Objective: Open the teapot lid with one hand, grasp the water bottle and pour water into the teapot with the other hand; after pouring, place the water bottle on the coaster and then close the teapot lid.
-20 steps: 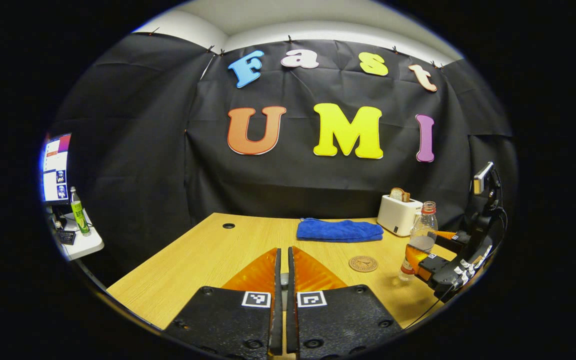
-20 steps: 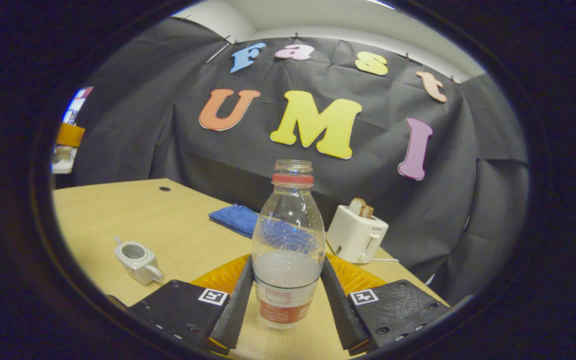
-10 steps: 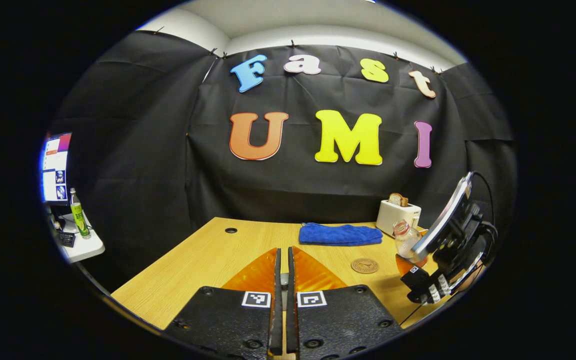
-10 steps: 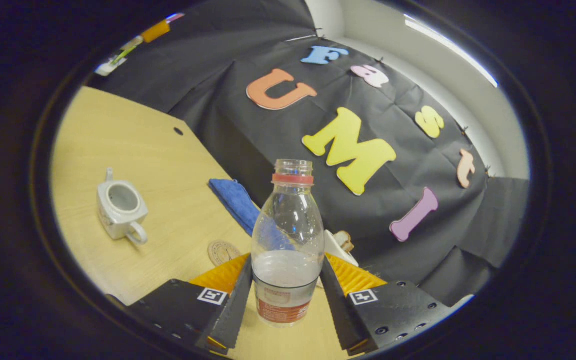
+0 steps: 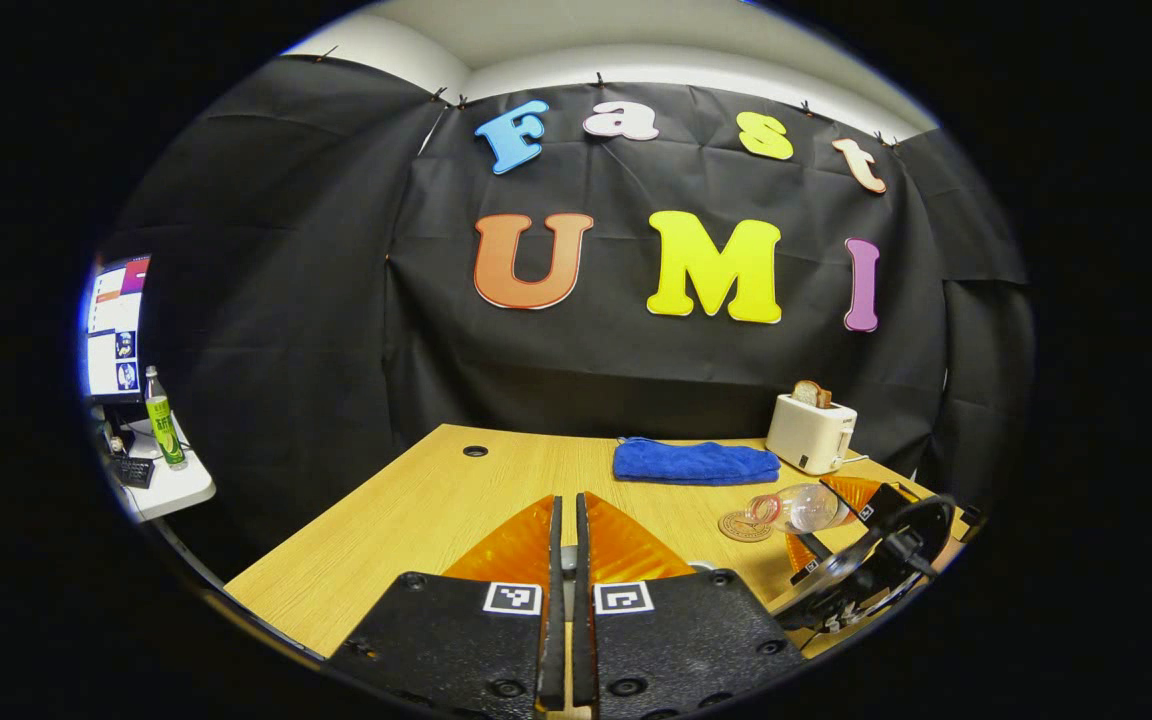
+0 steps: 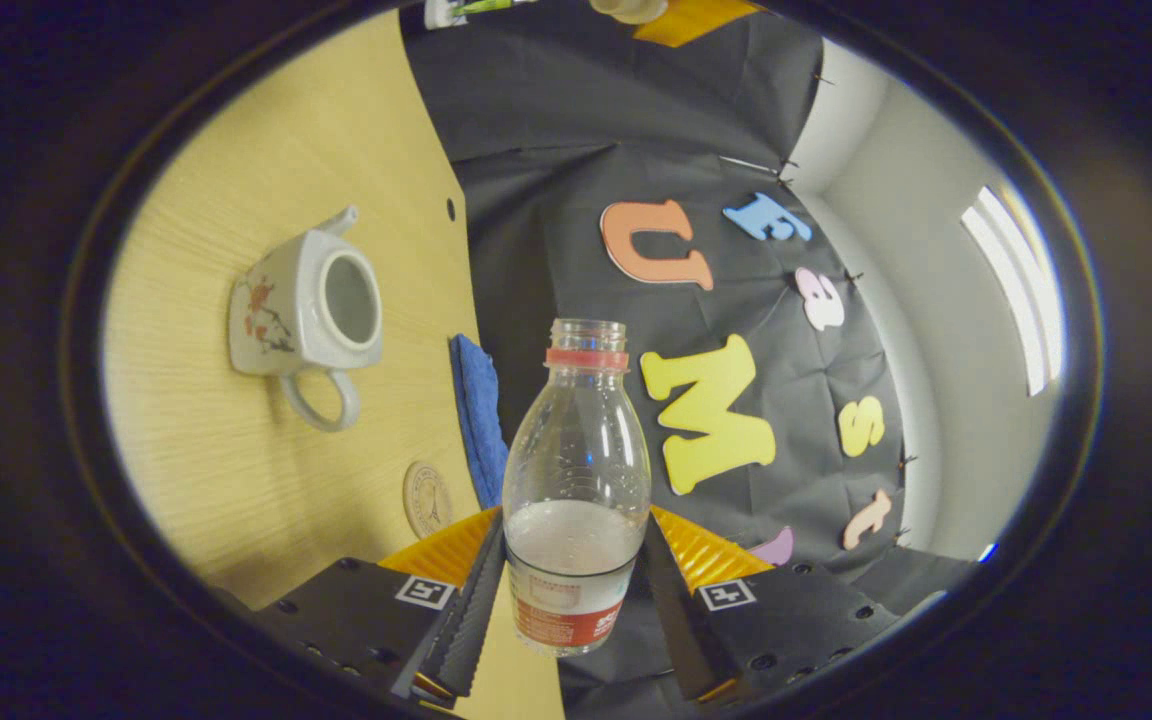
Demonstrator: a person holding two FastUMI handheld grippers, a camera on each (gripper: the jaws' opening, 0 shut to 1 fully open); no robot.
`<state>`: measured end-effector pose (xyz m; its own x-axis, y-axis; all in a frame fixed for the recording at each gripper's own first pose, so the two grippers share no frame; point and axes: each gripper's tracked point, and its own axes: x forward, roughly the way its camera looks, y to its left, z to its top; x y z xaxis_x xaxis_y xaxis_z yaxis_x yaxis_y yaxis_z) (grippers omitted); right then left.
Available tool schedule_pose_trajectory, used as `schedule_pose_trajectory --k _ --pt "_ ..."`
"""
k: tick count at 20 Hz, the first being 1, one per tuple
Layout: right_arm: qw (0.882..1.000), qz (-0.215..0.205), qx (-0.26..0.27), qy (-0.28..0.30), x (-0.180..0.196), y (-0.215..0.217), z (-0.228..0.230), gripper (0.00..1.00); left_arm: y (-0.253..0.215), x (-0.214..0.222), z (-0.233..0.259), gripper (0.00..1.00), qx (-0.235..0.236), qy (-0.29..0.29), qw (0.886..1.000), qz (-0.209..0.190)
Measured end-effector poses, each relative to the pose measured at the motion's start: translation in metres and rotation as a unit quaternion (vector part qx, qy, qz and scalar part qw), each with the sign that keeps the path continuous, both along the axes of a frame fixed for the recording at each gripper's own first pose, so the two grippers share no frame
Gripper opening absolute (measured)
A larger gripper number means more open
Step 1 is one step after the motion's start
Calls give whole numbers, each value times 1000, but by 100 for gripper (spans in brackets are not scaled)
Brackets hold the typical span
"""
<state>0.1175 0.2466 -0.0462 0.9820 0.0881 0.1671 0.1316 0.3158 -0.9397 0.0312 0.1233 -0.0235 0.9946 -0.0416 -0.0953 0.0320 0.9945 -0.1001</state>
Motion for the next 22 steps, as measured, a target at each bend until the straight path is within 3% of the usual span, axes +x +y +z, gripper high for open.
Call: schedule_pose_trajectory --k 9,14,22 --pt "993 -10 -113 -9 3 3 -4 75 3 2 -3 5 0 5 1000 2" --pt "977 -9 -212 -37 4 4 7 74 3 2 -4 5 17 5 1000 2" --pt "956 11 -282 -77 1 14 17 74 3 3 -8 5 30 9 999 4"
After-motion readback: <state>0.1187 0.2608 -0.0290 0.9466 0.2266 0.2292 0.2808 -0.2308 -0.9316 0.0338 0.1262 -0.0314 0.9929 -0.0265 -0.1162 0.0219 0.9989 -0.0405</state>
